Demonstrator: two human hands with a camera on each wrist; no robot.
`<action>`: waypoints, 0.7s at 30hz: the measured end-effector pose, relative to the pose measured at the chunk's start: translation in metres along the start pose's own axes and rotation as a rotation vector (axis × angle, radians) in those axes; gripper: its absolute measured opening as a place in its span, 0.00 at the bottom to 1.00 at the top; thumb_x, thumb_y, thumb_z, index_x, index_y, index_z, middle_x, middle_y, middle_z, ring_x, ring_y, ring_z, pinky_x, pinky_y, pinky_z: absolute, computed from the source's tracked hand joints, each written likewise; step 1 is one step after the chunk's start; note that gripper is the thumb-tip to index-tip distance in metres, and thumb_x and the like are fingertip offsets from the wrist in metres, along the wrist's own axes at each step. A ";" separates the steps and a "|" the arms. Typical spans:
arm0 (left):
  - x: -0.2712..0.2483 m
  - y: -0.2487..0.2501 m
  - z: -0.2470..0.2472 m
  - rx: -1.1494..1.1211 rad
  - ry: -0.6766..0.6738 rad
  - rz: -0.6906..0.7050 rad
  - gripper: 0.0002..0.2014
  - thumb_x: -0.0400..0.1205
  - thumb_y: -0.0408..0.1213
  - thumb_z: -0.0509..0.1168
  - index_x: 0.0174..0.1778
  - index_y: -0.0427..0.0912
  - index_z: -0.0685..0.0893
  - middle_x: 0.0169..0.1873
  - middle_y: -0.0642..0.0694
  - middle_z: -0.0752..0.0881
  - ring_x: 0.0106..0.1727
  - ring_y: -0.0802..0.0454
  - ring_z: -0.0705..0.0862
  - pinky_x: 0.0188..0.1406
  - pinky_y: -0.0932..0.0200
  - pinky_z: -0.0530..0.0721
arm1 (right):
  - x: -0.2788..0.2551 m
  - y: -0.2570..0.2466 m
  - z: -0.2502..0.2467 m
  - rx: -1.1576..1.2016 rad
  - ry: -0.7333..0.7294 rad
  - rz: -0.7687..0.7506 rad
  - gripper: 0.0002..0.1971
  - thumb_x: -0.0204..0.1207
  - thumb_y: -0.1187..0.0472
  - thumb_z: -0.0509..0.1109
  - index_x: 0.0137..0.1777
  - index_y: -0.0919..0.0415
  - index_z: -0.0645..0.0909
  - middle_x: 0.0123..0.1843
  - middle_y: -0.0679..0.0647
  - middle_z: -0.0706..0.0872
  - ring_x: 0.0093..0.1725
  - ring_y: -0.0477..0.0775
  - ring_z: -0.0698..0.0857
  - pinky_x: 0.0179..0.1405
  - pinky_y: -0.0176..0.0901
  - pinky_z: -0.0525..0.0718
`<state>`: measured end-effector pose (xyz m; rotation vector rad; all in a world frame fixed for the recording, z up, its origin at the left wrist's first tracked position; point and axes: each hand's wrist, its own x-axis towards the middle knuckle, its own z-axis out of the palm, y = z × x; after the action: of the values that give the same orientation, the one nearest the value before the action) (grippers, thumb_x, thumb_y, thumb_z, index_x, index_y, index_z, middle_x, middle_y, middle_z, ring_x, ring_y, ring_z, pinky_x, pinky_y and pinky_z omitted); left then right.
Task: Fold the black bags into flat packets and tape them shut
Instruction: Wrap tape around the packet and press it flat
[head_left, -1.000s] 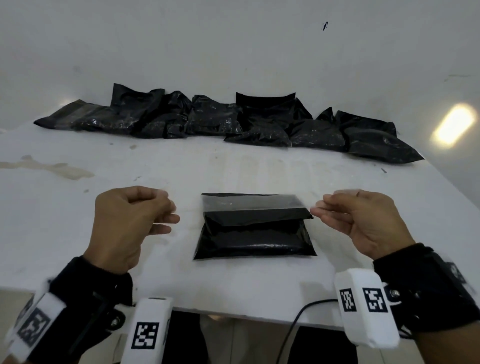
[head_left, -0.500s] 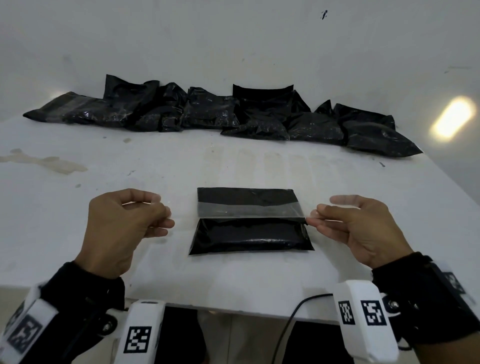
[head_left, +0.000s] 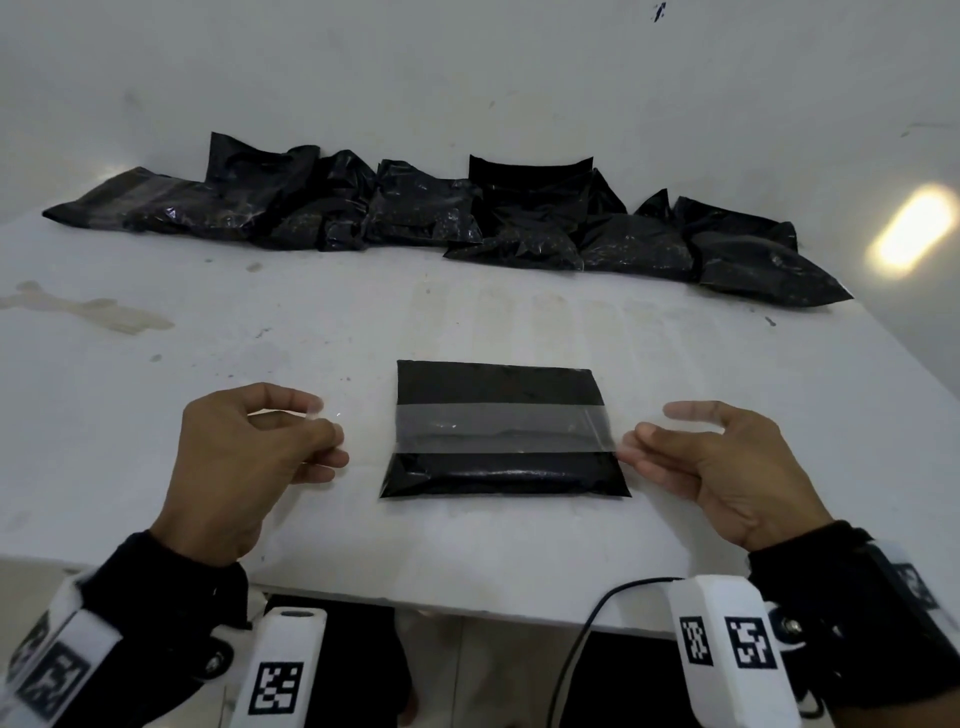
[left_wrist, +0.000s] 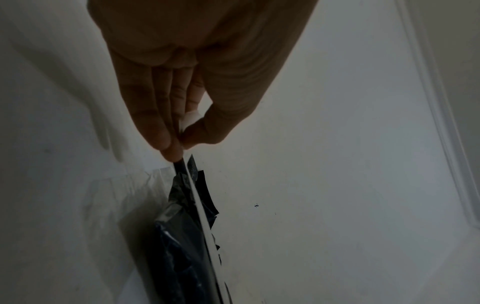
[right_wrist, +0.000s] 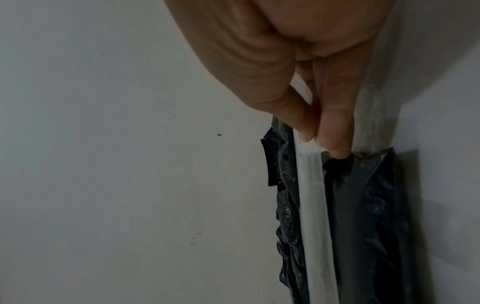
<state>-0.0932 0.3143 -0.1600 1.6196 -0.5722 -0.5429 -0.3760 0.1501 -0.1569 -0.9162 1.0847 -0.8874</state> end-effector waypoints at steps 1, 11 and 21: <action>0.000 -0.001 0.000 0.004 -0.001 0.003 0.07 0.73 0.17 0.72 0.43 0.29 0.85 0.27 0.32 0.88 0.24 0.44 0.88 0.25 0.56 0.89 | 0.000 0.000 0.000 -0.002 0.003 0.003 0.21 0.74 0.78 0.72 0.65 0.69 0.74 0.38 0.70 0.91 0.32 0.60 0.92 0.29 0.41 0.91; 0.000 -0.007 0.002 0.076 -0.014 0.021 0.08 0.72 0.18 0.73 0.44 0.31 0.85 0.27 0.32 0.88 0.27 0.40 0.89 0.28 0.52 0.89 | 0.004 0.003 0.002 -0.022 0.023 0.021 0.20 0.75 0.78 0.72 0.66 0.72 0.73 0.41 0.71 0.89 0.32 0.63 0.92 0.31 0.44 0.92; 0.000 -0.007 0.000 0.088 -0.008 0.038 0.09 0.72 0.18 0.73 0.45 0.32 0.85 0.26 0.32 0.88 0.26 0.40 0.89 0.28 0.52 0.89 | 0.001 0.006 0.007 0.005 0.049 0.008 0.31 0.65 0.78 0.79 0.67 0.69 0.72 0.38 0.70 0.91 0.30 0.60 0.91 0.25 0.41 0.88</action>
<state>-0.0925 0.3147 -0.1670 1.6869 -0.6396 -0.5027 -0.3688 0.1526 -0.1614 -0.8891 1.1268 -0.9100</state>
